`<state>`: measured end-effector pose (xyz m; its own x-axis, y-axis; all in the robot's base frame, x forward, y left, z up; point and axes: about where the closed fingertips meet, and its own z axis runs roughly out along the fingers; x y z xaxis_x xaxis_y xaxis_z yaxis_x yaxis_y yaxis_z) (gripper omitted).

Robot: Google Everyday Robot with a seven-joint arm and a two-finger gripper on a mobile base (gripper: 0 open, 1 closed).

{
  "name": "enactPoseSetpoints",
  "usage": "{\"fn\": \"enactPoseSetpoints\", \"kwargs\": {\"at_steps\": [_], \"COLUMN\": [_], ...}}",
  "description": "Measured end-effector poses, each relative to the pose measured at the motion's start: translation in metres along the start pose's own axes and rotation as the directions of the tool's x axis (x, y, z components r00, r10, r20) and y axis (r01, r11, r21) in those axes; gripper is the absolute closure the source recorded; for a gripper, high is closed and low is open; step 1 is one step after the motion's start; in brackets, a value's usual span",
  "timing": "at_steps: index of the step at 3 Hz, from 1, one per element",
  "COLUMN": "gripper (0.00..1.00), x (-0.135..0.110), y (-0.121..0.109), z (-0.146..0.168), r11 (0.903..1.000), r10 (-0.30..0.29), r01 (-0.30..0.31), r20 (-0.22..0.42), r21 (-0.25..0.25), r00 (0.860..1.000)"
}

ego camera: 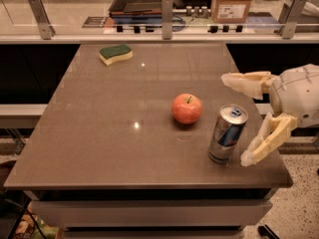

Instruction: Move redbull can near sponge

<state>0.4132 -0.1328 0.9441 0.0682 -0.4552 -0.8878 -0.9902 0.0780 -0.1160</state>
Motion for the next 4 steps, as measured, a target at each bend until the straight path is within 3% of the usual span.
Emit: {"fn": "enactPoseSetpoints", "kwargs": {"at_steps": [2,3,4], "gripper": [0.00,0.00,0.17], "x": [0.012,0.027,0.045], "y": [-0.008,-0.013,-0.021], "z": [0.031,0.035,0.037], "r11": [0.9998,0.9994,0.9982], "r10": [0.016,0.030,0.051], "r01": [-0.015,-0.033,-0.057], "r20": [0.157,0.206,0.224], "r21": [-0.011,0.008,0.019], "r00": [0.987,0.978,0.973]}}
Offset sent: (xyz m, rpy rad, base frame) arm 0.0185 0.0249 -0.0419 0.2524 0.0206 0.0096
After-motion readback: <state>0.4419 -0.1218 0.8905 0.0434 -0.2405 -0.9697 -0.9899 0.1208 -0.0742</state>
